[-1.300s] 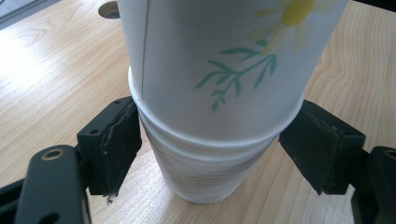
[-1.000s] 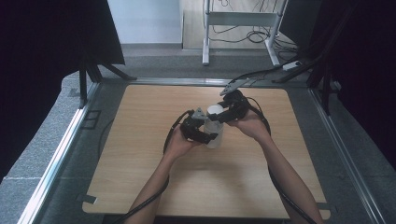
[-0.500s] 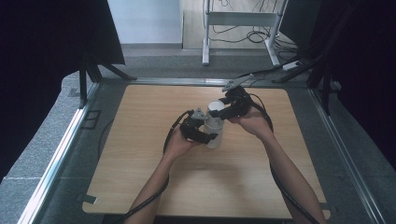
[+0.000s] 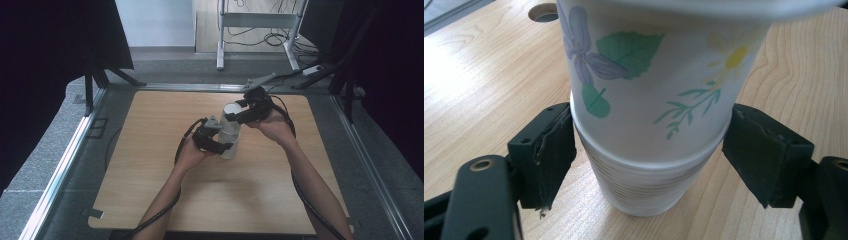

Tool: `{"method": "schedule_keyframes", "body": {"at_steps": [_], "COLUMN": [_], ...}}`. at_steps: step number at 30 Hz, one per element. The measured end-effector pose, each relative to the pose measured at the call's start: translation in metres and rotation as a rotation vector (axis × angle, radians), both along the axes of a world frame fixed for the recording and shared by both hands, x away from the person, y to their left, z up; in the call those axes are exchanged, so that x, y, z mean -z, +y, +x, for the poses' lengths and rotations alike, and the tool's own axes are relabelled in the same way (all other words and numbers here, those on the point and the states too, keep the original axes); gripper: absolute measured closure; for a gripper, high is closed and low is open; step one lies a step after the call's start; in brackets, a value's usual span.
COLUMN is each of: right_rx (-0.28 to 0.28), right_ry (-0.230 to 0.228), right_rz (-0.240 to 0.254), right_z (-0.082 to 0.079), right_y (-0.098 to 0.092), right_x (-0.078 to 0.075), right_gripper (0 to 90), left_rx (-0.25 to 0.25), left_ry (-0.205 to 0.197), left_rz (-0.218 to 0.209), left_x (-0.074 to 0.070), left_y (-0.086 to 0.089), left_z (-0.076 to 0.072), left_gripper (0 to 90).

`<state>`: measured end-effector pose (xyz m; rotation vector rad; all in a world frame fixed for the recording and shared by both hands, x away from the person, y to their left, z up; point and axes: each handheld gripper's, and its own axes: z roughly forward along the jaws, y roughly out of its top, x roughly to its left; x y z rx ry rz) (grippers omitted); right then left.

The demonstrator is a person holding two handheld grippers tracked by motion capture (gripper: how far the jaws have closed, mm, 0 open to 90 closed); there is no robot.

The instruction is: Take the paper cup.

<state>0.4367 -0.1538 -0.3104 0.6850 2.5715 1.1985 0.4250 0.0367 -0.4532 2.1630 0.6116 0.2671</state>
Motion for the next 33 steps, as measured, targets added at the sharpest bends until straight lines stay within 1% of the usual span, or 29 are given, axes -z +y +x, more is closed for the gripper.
{"method": "schedule_keyframes", "body": {"at_steps": [6,15,16,19,23,26,33], "right_rx": [0.001,0.004,0.003,0.004,0.005,0.003,0.003], "right_ry": [-0.003,-0.008,-0.009,-0.012,-0.015,-0.014,-0.025], "right_rz": [0.009,0.033,0.034,0.043,0.049,0.052,0.053], "right_z": [-0.001,-0.005,-0.005,-0.008,-0.012,-0.015,-0.028], "right_y": [-0.004,-0.01,-0.011,-0.013,-0.017,-0.019,-0.031], "right_x": [-0.009,-0.02,-0.021,-0.026,-0.031,-0.033,-0.034], "right_gripper": [36.4,36.4,36.5,36.5,36.5,36.5,36.5], "left_rx": [0.002,-0.004,-0.005,-0.017,-0.022,-0.013,-0.007], "left_ry": [-0.007,-0.003,-0.004,-0.007,-0.001,0.006,0.007], "left_rz": [0.001,-0.003,0.003,0.01,-0.018,-0.029,-0.029], "left_x": [0.001,0.001,0.0,0.0,-0.002,-0.004,-0.008], "left_y": [0.0,-0.001,-0.001,-0.001,0.003,0.005,0.009], "left_z": [0.0,0.0,0.0,0.0,0.0,-0.001,-0.011], "left_gripper": [21.1,20.3,20.0,15.0,13.1,11.5,6.8]}}
